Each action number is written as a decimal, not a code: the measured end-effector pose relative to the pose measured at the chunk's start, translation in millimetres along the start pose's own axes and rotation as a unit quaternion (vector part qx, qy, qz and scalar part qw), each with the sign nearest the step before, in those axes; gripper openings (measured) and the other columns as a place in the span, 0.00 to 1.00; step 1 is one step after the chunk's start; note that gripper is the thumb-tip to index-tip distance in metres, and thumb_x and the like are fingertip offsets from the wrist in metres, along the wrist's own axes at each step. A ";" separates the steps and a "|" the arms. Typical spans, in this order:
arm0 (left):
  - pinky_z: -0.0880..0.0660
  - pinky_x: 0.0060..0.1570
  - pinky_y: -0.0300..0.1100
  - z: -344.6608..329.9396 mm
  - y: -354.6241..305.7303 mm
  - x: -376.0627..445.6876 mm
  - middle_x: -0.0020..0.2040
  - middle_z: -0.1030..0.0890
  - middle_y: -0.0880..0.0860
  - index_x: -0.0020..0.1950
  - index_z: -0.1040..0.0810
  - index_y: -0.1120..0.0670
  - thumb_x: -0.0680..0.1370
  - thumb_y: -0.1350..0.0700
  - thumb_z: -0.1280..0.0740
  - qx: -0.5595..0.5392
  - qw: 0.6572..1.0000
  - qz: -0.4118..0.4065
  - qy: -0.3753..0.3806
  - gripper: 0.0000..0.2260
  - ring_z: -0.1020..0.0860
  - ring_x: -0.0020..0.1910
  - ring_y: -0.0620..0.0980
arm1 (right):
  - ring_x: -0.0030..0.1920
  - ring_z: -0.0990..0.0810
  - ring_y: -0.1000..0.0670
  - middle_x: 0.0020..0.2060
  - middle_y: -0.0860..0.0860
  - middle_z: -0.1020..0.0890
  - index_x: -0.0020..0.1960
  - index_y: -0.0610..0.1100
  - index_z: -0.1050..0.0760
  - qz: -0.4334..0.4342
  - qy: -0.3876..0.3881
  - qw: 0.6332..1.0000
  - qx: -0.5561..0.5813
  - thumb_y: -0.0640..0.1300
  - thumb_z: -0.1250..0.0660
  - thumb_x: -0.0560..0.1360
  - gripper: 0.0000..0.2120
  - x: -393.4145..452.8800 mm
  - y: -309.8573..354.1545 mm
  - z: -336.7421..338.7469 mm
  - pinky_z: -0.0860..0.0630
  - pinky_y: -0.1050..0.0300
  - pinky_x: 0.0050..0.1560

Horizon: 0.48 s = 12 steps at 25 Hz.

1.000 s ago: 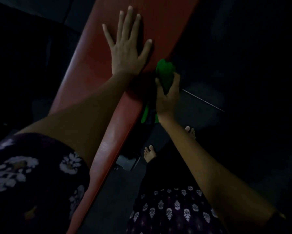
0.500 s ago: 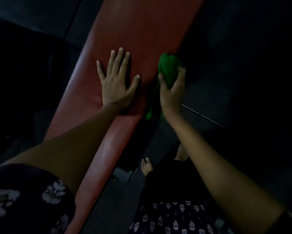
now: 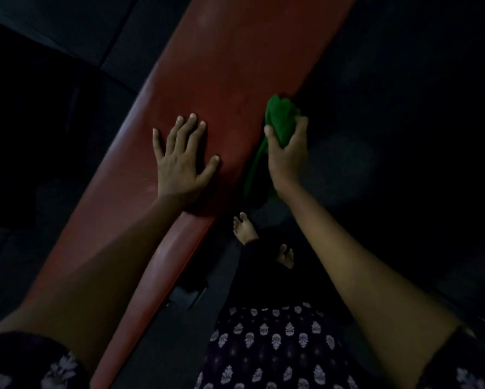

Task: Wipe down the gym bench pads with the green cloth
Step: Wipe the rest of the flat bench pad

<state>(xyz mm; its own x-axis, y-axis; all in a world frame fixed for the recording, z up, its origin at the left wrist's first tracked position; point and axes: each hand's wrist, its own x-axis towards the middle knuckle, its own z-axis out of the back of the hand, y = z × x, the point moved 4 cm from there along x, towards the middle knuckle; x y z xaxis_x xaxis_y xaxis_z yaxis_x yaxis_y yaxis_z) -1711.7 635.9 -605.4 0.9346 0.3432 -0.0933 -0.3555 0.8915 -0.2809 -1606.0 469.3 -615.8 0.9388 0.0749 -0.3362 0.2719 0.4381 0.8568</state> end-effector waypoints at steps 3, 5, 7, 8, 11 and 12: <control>0.53 0.71 0.63 11.0 -5.1 9.1 0.69 0.30 0.55 0.68 0.29 0.56 0.74 0.40 0.44 -0.026 0.999 0.038 -0.009 0.28 0.37 0.72 0.57 | 0.49 0.23 0.50 0.49 0.50 0.23 0.60 0.40 0.32 -0.028 0.008 0.999 0.024 0.45 0.33 0.75 0.17 22.4 6.0 9.4 0.27 0.59 0.47; 0.52 0.71 0.61 18.3 -15.3 27.5 0.66 0.28 0.56 0.64 0.27 0.57 0.75 0.42 0.44 -0.044 0.997 0.055 -0.024 0.25 0.35 0.69 0.56 | 0.49 0.23 0.51 0.51 0.50 0.23 0.60 0.40 0.32 -0.056 -0.056 0.996 0.043 0.45 0.34 0.76 0.17 60.1 20.2 18.2 0.26 0.58 0.49; 0.55 0.72 0.60 18.0 -31.4 53.0 0.69 0.31 0.56 0.65 0.29 0.57 0.77 0.45 0.42 -0.062 0.997 0.043 -0.018 0.22 0.37 0.71 0.55 | 0.53 0.25 0.52 0.56 0.47 0.24 0.64 0.40 0.33 -0.055 -0.078 0.995 0.034 0.45 0.35 0.76 0.19 69.4 26.9 16.1 0.31 0.65 0.48; 0.56 0.72 0.59 15.5 -38.3 68.4 0.71 0.33 0.56 0.67 0.30 0.57 0.77 0.47 0.41 -0.074 0.997 0.033 -0.011 0.21 0.39 0.73 0.55 | 0.54 0.27 0.54 0.59 0.47 0.26 0.66 0.40 0.35 -0.045 -0.063 0.996 0.032 0.45 0.35 0.77 0.20 59.1 22.2 11.7 0.33 0.68 0.48; 0.57 0.72 0.58 9.9 -57.1 118.4 0.75 0.40 0.55 0.72 0.36 0.57 0.78 0.50 0.39 -0.079 0.997 0.010 -0.002 0.23 0.45 0.75 0.55 | 0.57 0.27 0.53 0.58 0.49 0.26 0.63 0.44 0.35 -0.028 0.004 0.997 0.073 0.45 0.35 0.77 0.17 33.7 3.1 6.0 0.29 0.63 0.55; 0.58 0.72 0.58 8.5 -64.9 135.4 0.76 0.42 0.55 0.73 0.37 0.56 0.79 0.49 0.40 -0.073 0.997 -0.003 -0.006 0.24 0.46 0.76 0.54 | 0.58 0.26 0.51 0.59 0.48 0.25 0.63 0.44 0.34 -0.037 -0.005 0.994 0.103 0.46 0.35 0.77 0.17 48.8 1.7 8.7 0.27 0.59 0.57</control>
<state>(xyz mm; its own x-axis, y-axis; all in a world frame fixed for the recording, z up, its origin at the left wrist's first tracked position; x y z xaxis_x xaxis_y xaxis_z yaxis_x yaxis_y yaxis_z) -1562.2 627.1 -591.7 0.9365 0.3414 -0.0805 -0.3426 0.8415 -0.4178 -1557.8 465.9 -627.3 0.9166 0.0402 -0.3978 0.3763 0.2500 0.8921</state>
